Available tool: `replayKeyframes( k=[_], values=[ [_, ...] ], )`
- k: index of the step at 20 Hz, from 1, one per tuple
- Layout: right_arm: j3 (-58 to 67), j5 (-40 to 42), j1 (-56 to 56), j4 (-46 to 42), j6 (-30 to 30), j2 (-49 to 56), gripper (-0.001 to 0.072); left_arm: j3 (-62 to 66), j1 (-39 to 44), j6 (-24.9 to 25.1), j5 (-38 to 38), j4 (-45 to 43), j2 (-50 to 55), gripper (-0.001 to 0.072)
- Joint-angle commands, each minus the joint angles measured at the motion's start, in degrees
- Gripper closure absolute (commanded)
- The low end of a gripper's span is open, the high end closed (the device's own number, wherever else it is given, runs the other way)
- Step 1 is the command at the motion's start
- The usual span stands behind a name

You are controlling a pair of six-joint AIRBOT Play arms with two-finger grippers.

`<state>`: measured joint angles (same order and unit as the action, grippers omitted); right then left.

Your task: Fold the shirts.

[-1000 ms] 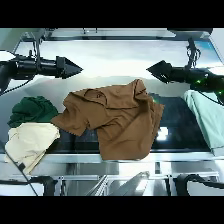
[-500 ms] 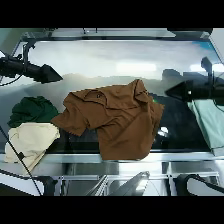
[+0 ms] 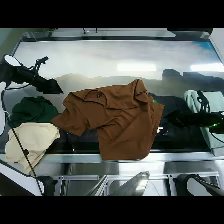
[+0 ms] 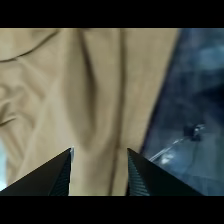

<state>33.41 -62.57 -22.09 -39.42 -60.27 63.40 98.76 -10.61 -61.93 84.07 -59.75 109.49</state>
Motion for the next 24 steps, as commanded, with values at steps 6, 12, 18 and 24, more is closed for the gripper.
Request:
replayKeyframes(
  k=[6,12,18,24],
  values=[
    [-1.2,4.7,0.0,-0.2,0.4,1.7,0.0328,0.1,-1.1,-0.1,-1.6,-0.6,7.4,0.0410],
    [-1.2,7.1,0.3,4.0,2.2,5.7,0.0327,0.1,2.0,0.4,-1.1,-0.1,8.6,0.0411],
    [-0.2,11.0,0.4,9.7,7.2,12.3,0.0328,0.1,2.6,2.8,5.2,-0.1,8.6,0.0683],
    [4.6,12.0,3.7,10.6,7.2,18.7,0.0329,0.1,2.4,2.7,6.2,-0.1,8.6,0.0683]
  ],
)
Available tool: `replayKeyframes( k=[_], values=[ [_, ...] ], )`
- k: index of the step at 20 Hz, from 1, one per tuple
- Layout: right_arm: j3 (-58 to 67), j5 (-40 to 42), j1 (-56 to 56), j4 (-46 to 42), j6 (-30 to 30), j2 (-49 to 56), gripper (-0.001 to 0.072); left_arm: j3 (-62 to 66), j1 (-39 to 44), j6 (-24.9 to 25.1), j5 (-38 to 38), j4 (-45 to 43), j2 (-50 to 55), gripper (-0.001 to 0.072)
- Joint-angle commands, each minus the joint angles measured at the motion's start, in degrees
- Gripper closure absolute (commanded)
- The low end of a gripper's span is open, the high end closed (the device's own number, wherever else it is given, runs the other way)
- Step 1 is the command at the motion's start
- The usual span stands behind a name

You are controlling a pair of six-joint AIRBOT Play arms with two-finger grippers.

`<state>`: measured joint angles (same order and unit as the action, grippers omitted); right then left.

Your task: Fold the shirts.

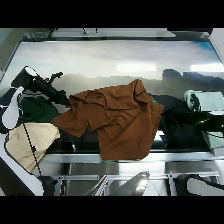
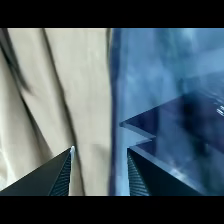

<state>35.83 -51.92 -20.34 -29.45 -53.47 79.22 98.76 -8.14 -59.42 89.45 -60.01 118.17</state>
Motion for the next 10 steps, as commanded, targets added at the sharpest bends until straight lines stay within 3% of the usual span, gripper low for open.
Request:
replayKeyframes(
  k=[1,3,5,7,10],
  values=[
    [3.2,1.9,3.3,1.0,0.4,3.8,0.0331,0.1,0.0,0.2,0.8,0.2,0.0,0.0683],
    [5.6,3.3,6.2,1.4,0.3,5.6,0.0370,0.1,0.0,-0.2,0.9,0.2,0.0,0.0683],
    [8.5,4.7,7.9,1.7,0.3,7.1,0.0605,0.1,-0.1,-0.2,2.1,0.2,0.0,0.0683],
    [12.5,7.3,8.1,1.6,0.3,7.8,0.0692,0.1,-0.2,-0.3,4.3,0.2,0.0,0.0683],
    [23.8,11.3,7.2,0.7,0.1,9.8,0.0690,0.1,-0.3,-3.8,8.6,0.2,0.0,0.0684]
  ],
)
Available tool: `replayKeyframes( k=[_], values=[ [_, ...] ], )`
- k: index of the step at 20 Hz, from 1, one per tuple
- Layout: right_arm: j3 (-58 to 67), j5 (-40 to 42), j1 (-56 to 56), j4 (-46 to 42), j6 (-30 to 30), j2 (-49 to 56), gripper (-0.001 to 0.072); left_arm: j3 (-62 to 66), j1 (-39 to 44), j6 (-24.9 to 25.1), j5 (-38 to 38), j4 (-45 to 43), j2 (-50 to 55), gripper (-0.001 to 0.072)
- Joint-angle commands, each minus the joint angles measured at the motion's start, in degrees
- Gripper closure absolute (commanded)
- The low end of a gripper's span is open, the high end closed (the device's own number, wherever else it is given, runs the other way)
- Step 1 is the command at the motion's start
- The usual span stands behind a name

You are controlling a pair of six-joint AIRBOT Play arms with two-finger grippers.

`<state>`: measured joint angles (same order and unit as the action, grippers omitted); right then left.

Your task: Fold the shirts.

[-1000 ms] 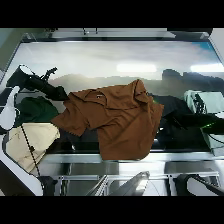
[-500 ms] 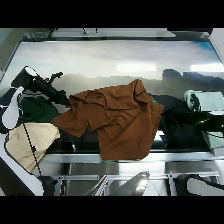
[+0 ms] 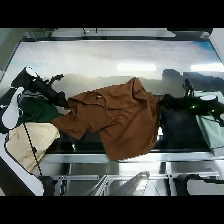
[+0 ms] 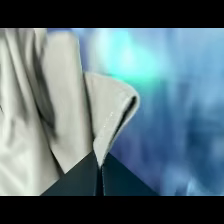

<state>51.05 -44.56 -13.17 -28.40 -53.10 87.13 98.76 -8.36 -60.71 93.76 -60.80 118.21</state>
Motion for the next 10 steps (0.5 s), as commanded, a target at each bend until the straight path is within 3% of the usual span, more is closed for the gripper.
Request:
replayKeyframes(
  k=[1,3,6,7,9,10],
  values=[
    [14.2,4.1,-0.4,-0.3,-0.7,3.9,0.0690,0.1,-0.1,-4.0,5.4,1.0,-0.1,0.0684],
    [26.4,3.9,-0.7,-1.2,-3.4,9.2,0.0690,0.0,0.1,-7.2,7.0,2.7,-0.1,0.0684],
    [40.8,2.7,-0.7,-1.4,-4.5,17.0,0.0688,-0.5,1.6,-8.0,8.3,11.3,-0.6,0.0684],
    [43.6,2.4,-0.7,-1.3,-5.3,18.8,0.0621,-1.9,2.4,-7.9,7.8,13.0,-1.4,0.0684],
    [45.2,-0.1,-1.3,-1.3,-5.7,19.5,0.0235,-6.5,3.7,-6.5,6.6,12.4,-4.1,0.0685],
    [45.2,-3.0,-2.1,-1.3,-5.7,19.0,0.0241,-8.9,3.8,-5.4,6.2,12.4,-5.4,0.0684]
  ],
)
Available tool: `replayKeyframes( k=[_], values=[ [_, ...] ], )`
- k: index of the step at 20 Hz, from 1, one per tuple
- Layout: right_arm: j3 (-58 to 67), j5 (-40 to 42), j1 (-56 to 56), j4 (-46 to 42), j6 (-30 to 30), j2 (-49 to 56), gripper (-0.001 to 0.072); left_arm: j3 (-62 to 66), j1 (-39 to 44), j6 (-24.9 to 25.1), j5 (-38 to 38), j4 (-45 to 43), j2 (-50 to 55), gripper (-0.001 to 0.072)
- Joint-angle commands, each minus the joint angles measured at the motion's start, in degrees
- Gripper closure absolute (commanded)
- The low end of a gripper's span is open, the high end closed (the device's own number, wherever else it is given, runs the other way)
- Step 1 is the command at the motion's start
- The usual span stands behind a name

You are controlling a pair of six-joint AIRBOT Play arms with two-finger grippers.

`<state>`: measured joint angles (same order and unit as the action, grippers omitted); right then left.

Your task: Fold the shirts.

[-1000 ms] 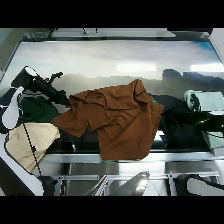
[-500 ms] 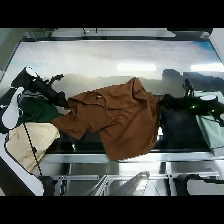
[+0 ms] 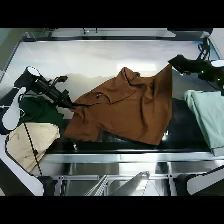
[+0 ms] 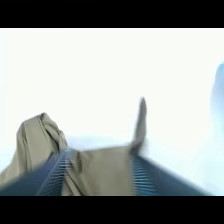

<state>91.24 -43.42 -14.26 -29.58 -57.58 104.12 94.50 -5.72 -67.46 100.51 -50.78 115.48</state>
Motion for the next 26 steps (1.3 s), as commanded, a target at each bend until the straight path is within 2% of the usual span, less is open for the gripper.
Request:
replayKeyframes(
  k=[1,2,3,5,7,8,12,15,19,20,21,22,24,26],
  values=[
    [5.0,-8.3,-2.4,0.0,-1.4,1.4,0.0375,-6.8,1.2,1.7,-1.4,2.4,-4.0,0.0684],
    [5.0,-13.7,-4.3,0.0,-1.5,0.7,0.0654,-9.0,0.8,2.1,-2.6,2.4,-5.4,0.0684],
    [5.0,-18.9,-6.3,0.0,-3.5,0.2,0.0689,-11.1,0.2,2.5,-3.4,2.4,-6.7,0.0685],
    [4.7,-30.7,-10.1,0.0,-8.0,-0.1,0.0690,-14.6,-1.4,2.5,-4.8,2.5,-8.8,0.0684],
    [1.0,-41.3,-12.4,-0.2,-7.8,-1.7,0.0690,-18.4,-3.0,2.5,-6.6,2.5,-11.1,0.0684],
    [-3.0,-43.3,-13.1,-0.1,-7.4,-3.5,0.0690,-20.1,-3.7,2.5,-7.1,2.5,-12.2,0.0684],
    [-31.9,-39.5,-17.3,4.4,-0.3,-19.1,0.0688,-26.0,-5.9,4.9,-7.7,2.5,-16.4,0.0684],
    [-54.8,-35.5,-17.9,4.1,7.5,-33.0,0.0681,-29.9,-7.7,6.0,-11.8,2.8,-21.0,0.0684],
    [-69.8,-27.8,-16.8,3.7,8.8,-38.9,0.0680,-33.7,-10.3,5.9,-13.4,2.9,-26.3,0.0684],
    [-70.4,-26.8,-16.9,2.7,8.7,-38.5,0.0660,-34.2,-10.9,5.9,-13.4,2.9,-27.1,0.0684],
    [-70.2,-27.3,-17.2,2.0,8.8,-37.9,0.0443,-34.5,-11.5,5.9,-13.5,2.9,-27.9,0.0684],
    [-69.9,-28.2,-17.6,2.4,8.7,-37.6,0.0295,-34.5,-12.0,5.9,-13.7,2.9,-28.6,0.0684],
    [-69.4,-30.6,-18.9,2.4,7.8,-37.8,0.0325,-34.5,-12.7,5.9,-14.3,3.0,-29.6,0.0684],
    [-69.4,-30.6,-21.4,0.7,5.7,-38.5,0.0325,-34.5,-12.9,6.0,-14.4,2.9,-29.7,0.0684]
  ],
)
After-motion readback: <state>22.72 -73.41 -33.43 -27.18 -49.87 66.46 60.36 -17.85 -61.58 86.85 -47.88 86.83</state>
